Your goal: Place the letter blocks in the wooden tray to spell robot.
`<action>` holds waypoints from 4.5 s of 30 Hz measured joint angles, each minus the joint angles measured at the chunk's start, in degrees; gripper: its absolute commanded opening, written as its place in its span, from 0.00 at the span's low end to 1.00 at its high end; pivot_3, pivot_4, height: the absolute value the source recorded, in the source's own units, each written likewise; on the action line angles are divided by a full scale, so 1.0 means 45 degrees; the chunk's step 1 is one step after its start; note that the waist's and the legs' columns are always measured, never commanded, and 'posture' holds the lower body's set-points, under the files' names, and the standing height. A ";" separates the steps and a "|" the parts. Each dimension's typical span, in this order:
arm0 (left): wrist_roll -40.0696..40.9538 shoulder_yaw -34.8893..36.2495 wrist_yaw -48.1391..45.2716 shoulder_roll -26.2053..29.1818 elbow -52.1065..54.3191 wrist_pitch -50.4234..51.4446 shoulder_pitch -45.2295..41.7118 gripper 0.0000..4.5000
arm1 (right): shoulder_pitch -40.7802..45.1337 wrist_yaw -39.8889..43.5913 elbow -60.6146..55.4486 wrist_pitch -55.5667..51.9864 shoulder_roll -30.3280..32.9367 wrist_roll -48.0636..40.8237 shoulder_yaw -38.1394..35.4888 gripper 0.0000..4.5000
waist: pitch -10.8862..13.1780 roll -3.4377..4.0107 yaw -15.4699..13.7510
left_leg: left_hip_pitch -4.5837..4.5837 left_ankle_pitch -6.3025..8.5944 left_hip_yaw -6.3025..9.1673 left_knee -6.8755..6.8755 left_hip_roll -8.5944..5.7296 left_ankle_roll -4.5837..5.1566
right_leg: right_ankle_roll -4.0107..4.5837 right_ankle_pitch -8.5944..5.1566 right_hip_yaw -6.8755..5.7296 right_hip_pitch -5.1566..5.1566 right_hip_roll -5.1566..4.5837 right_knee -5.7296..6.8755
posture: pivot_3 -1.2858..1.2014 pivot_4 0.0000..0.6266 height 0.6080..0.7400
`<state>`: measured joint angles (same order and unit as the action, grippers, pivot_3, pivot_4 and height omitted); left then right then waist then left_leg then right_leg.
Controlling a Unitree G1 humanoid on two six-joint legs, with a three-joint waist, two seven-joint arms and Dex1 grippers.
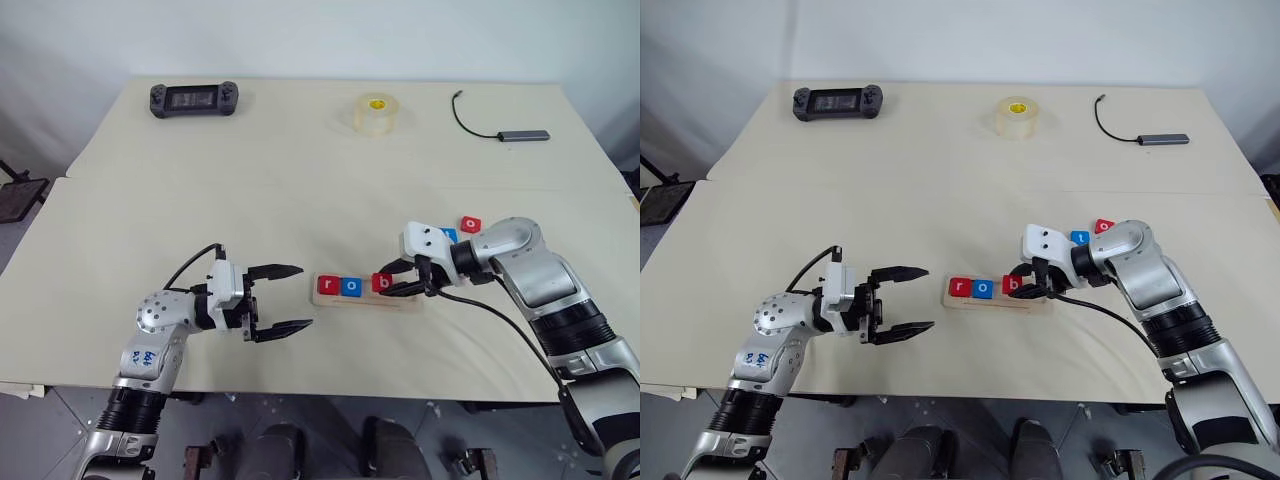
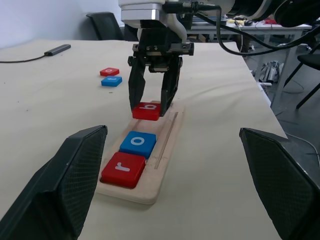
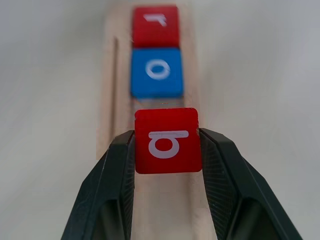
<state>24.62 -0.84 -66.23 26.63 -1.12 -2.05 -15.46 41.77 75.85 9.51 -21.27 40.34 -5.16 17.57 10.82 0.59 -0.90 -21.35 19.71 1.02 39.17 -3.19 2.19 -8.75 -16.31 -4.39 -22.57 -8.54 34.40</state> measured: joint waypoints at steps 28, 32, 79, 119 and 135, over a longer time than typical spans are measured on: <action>-0.0004 -0.0046 0.0243 -0.0048 0.0027 -0.0118 -0.0080 1.00 | -0.1645 -0.0527 -0.0436 -0.0201 0.1270 -0.0667 -0.1529 0.09 | 0.0000 0.0000 0.0062 | 0.0004 0.0000 -0.0012 0.0001 0.0008 0.0000 | 0.0000 0.0000 0.0002 0.0001 0.0002 0.0007 | 0.52 0.24 1.00; -0.0005 -0.0049 0.0241 -0.0061 0.0026 -0.0118 -0.0170 1.00 | -0.1638 -0.0907 -0.0433 -0.0019 0.0926 -0.0441 -0.1423 0.00 | 0.0000 0.0000 0.0064 | 0.0004 0.0000 -0.0013 0.0001 0.0007 0.0000 | 0.0000 0.0000 0.0002 0.0001 0.0002 0.0006 | 0.52 0.24 1.00; -0.0017 -0.0026 0.0044 -0.0003 -0.0616 -0.0268 -0.0598 1.00 | -0.6639 -0.2497 -0.3279 -0.0006 0.0895 -0.2434 -0.6179 0.77 | -0.0001 -0.0005 -0.0220 | -0.0001 0.0001 -0.0008 -0.0005 -0.0011 0.0004 | -0.0003 0.0002 -0.0003 0.0017 -0.0004 -0.0008 | 0.52 0.24 1.00; -0.0205 -0.0178 0.0435 -0.0394 -0.1287 -0.0241 -0.1222 1.00 | -0.0816 -0.9090 0.0997 -0.5329 0.0493 -0.1966 -0.5227 0.99 | -0.0003 0.0023 -0.0084 | -0.0015 -0.0008 -0.0012 -0.0005 -0.0010 0.0017 | 0.0011 -0.0006 0.0017 -0.0015 -0.0005 0.0024 | 0.52 0.24 1.00; -0.0241 -0.0196 0.0523 -0.0416 -0.0904 -0.0249 -0.0945 1.00 | 0.1415 -1.1642 0.3331 -0.6751 -0.0910 -0.1631 -0.5624 0.99 | -0.0003 0.0023 0.0174 | -0.0015 -0.0009 -0.0018 -0.0002 -0.0006 0.0015 | 0.0009 -0.0005 0.0016 -0.0022 -0.0002 0.0041 | 0.52 0.24 1.00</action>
<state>23.54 -1.72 -63.88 24.76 -5.19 -3.17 -19.71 48.14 23.46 24.50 -51.65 36.24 -12.50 -7.74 10.81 0.70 -0.12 -21.42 19.67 0.94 39.17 -3.21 2.26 -8.70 -16.34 -4.32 -22.67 -8.54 34.59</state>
